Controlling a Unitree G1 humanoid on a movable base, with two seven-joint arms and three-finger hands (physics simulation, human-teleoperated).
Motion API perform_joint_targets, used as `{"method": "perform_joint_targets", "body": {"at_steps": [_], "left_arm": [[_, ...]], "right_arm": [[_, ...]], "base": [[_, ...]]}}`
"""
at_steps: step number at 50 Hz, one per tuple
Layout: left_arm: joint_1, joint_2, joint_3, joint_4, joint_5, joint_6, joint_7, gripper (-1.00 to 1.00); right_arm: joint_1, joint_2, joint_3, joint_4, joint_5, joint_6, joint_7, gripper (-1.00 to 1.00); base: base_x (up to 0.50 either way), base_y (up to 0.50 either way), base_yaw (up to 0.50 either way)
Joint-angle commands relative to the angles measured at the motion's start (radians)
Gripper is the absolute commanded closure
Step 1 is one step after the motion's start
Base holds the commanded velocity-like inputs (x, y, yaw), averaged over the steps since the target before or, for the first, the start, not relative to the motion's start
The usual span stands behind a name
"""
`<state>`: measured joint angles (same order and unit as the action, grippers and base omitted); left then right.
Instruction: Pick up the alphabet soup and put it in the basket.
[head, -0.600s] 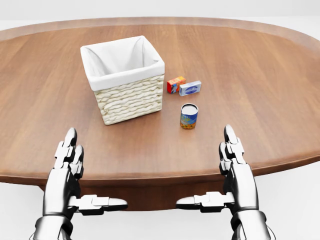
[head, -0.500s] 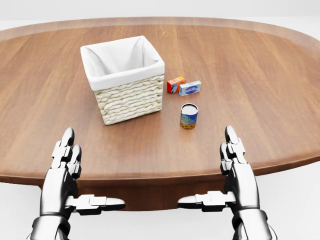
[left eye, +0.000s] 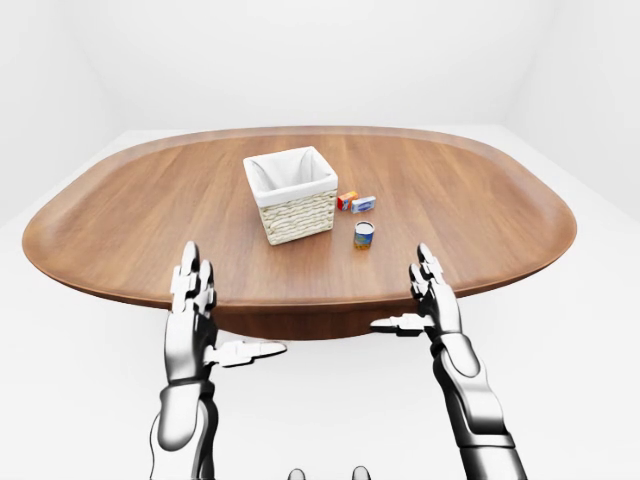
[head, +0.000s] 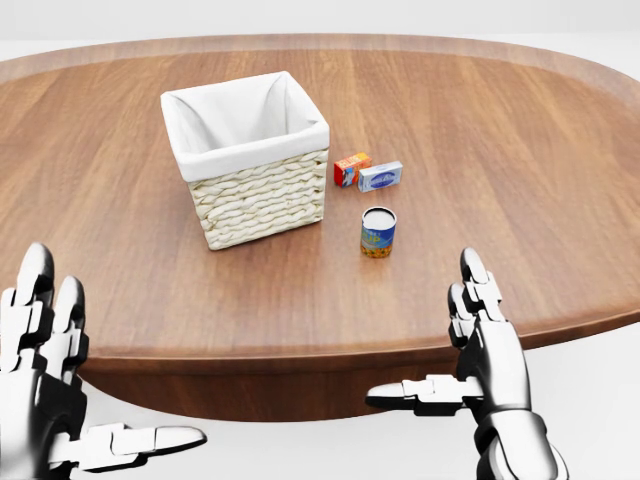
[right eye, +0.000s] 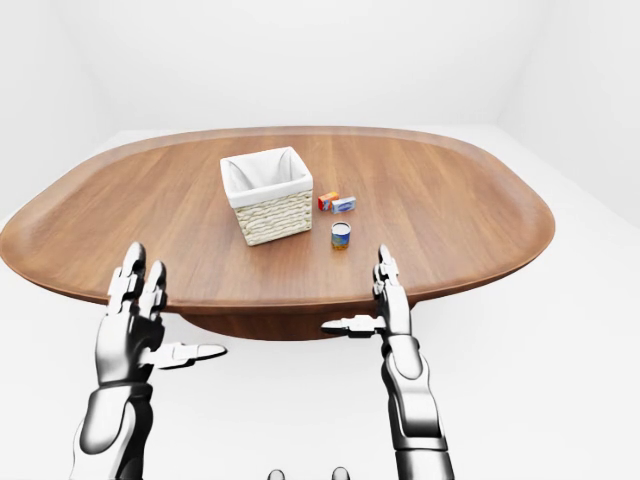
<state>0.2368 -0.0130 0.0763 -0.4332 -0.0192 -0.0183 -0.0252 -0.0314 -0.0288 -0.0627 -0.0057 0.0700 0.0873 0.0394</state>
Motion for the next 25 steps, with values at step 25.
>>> {"method": "perform_joint_targets", "body": {"at_steps": [25], "left_arm": [[0.239, -0.073, 0.021, -0.303, -0.032, -0.069, -0.036, -1.00]], "right_arm": [[0.008, 0.003, 0.006, -0.009, -0.004, 0.000, 0.011, -1.00]], "base": [[0.12, 0.00, 0.00]]}}
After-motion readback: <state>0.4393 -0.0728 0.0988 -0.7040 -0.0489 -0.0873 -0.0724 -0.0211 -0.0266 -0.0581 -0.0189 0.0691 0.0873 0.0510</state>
